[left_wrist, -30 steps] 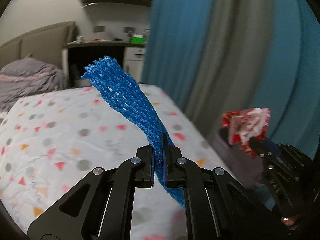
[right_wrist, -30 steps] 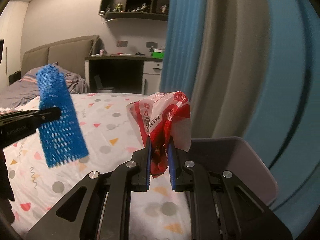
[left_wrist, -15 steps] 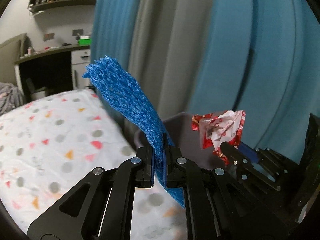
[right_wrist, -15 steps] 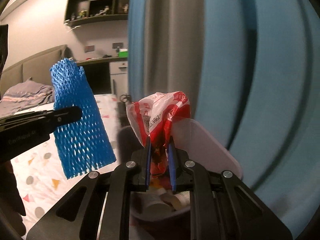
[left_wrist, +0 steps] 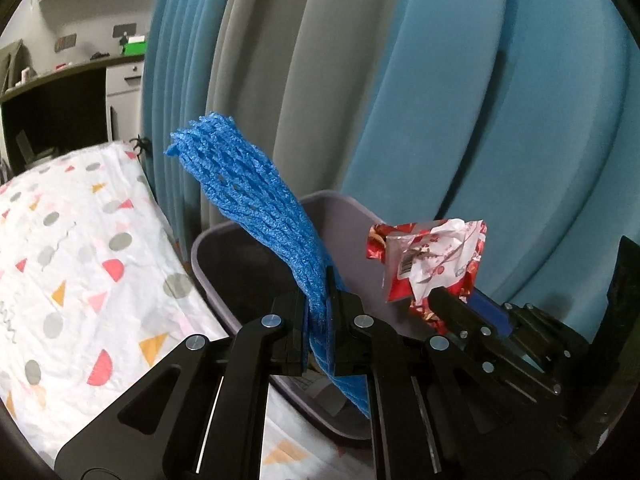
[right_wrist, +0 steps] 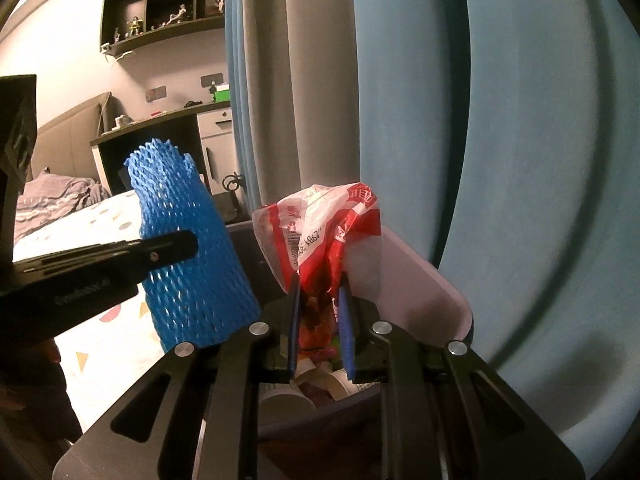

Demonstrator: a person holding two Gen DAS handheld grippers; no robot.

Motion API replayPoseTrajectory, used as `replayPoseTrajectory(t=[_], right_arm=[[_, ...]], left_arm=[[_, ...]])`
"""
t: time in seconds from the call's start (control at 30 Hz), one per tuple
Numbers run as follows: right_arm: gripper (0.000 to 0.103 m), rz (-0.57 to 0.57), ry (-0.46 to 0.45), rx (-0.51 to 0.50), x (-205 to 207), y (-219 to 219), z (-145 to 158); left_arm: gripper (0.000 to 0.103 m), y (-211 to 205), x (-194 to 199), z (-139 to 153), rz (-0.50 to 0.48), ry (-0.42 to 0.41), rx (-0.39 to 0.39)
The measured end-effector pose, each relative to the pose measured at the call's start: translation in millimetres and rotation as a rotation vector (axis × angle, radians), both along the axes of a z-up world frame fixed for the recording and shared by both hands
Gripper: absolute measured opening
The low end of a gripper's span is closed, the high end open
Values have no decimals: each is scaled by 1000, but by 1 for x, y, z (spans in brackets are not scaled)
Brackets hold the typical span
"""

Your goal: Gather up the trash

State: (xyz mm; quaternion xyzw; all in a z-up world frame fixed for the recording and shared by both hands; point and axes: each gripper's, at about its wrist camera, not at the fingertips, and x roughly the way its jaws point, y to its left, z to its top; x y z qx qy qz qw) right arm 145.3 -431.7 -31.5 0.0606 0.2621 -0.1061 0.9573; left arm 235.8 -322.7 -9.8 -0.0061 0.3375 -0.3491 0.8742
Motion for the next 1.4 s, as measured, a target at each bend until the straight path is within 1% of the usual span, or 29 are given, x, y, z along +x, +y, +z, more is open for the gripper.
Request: replayPoseTrajectory(t=[0.17, 0.23, 0.27, 0.33, 0.4, 0.5, 0.53, 0.6, 0.63, 0.67, 0.73, 0.77, 0.83, 0.9, 1.0, 1.13, 1.3, 1.4], right_arm=[[19, 2, 7, 18, 3, -3, -2], [20, -2, 14, 28, 4, -5, -4], [22, -1, 15, 31, 6, -6, -3], [31, -6, 16, 30, 5, -7, -3], [39, -8, 14, 32, 2, -4, -2], [42, -17, 14, 36, -1, -4, -3], [47, -22, 14, 38, -2, -4, -2], [54, -28, 8, 41, -6, -4, -1], [56, -30, 1, 41, -8, -3, 1], [63, -36, -5, 38, -11, -1, 2], [77, -41, -23, 32, -17, 4, 7], [80, -44, -27, 28, -19, 7, 8], [88, -52, -30, 13, -23, 14, 11], [89, -55, -32, -5, -24, 21, 14], [97, -69, -38, -30, -27, 33, 15], [97, -64, -38, -37, -33, 52, 14], [97, -52, -41, -38, -42, 78, 19], [97, -54, -56, -48, -52, 95, 22]], left_arm=[[6, -7, 3, -10, -19, 33, 0], [10, -7, 5, -13, -30, 48, 5], [14, -7, 4, -15, -31, 48, 7], [24, -5, 5, -15, -24, 41, 10], [52, 1, 5, -15, -16, 42, -6], [63, 10, 5, -12, 8, 32, -21], [65, 13, 4, -10, 14, 29, -23], [76, 21, 3, -6, 46, 10, -22], [79, 27, 1, -4, 76, -7, -19], [82, 32, -1, -2, 93, -15, -19], [84, 44, -8, 3, 129, -52, -1], [87, 48, -11, 4, 147, -75, 21], [88, 58, -23, 7, 187, -137, 72], [91, 70, -32, 8, 224, -165, 95], [94, 94, -47, 12, 297, -202, 119], [97, 132, -72, 19, 360, -236, 118], [97, 165, -103, 21, 394, -257, 157], [97, 186, -121, 20, 412, -259, 162]])
